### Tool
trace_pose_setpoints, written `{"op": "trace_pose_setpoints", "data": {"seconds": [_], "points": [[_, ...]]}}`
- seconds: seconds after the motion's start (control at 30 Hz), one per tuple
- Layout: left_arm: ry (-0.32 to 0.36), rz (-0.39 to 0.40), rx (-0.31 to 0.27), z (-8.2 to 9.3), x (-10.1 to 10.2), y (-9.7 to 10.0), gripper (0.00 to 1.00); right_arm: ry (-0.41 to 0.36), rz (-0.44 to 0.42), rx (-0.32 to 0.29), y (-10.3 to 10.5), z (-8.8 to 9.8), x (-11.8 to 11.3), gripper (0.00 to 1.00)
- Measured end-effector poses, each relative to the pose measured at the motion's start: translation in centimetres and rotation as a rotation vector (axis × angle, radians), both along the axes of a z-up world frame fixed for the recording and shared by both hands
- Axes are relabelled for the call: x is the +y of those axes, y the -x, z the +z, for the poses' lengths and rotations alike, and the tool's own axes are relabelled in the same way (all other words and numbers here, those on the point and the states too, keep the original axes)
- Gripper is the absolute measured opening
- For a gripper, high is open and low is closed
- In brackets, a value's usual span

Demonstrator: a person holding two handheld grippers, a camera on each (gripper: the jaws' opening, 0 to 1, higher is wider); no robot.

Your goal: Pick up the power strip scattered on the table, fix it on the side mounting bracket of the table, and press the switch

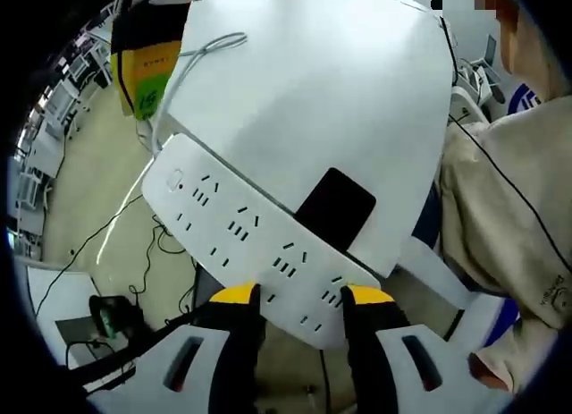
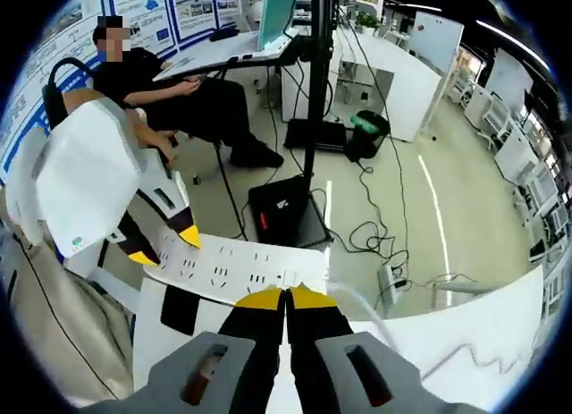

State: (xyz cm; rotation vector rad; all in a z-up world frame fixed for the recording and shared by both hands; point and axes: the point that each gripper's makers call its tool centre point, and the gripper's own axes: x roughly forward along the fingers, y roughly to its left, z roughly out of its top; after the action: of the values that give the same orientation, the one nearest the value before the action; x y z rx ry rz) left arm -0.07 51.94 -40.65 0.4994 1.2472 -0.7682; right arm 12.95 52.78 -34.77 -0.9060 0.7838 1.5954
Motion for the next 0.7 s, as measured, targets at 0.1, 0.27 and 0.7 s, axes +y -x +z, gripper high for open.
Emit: {"op": "trace_pose_setpoints", "data": {"seconds": [0.1, 0.27, 0.7], "points": [[0.0, 0.0, 0.0, 0.0, 0.0, 0.0, 0.42, 0.034, 0.005, 0.013, 0.2, -1.3, 0.3, 0.0], [-0.003, 0.003, 0.0, 0.0, 0.0, -0.1, 0.42, 0.072, 0.0, 0.026, 0.2, -2.8, 0.7, 0.0], [0.007, 0.0, -0.013, 0.0, -0.1, -0.1, 0.42, 0.118, -0.033, 0.018, -0.2, -5.2, 1.6, 0.0]]}}
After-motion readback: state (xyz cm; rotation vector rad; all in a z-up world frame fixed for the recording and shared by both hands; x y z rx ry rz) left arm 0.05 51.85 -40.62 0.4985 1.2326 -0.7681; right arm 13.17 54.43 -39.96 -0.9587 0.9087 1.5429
